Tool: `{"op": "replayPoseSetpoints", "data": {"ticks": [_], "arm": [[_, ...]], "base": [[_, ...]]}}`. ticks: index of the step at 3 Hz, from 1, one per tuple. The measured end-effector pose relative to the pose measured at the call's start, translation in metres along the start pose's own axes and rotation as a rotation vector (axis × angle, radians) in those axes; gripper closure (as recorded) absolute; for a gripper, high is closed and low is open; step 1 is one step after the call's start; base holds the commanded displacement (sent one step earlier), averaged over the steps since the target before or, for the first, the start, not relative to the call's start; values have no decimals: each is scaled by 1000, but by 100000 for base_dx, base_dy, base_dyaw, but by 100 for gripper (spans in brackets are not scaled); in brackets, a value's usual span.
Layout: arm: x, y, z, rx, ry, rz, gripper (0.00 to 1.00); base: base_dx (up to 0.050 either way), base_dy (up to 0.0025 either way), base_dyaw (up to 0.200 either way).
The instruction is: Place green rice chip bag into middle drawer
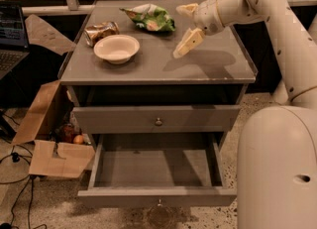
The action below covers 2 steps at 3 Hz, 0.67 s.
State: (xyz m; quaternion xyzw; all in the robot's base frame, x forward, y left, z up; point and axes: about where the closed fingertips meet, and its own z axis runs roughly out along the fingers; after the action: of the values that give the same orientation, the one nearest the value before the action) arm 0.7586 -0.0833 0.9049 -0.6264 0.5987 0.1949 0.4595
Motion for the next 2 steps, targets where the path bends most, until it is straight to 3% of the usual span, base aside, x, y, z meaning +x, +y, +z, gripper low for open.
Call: {"op": "replayPoseSetpoints", "data": {"ticks": [2], "arm": [[-4,-44,-7,135,-30,-31,0]], "base": [[0,0,0]]}}
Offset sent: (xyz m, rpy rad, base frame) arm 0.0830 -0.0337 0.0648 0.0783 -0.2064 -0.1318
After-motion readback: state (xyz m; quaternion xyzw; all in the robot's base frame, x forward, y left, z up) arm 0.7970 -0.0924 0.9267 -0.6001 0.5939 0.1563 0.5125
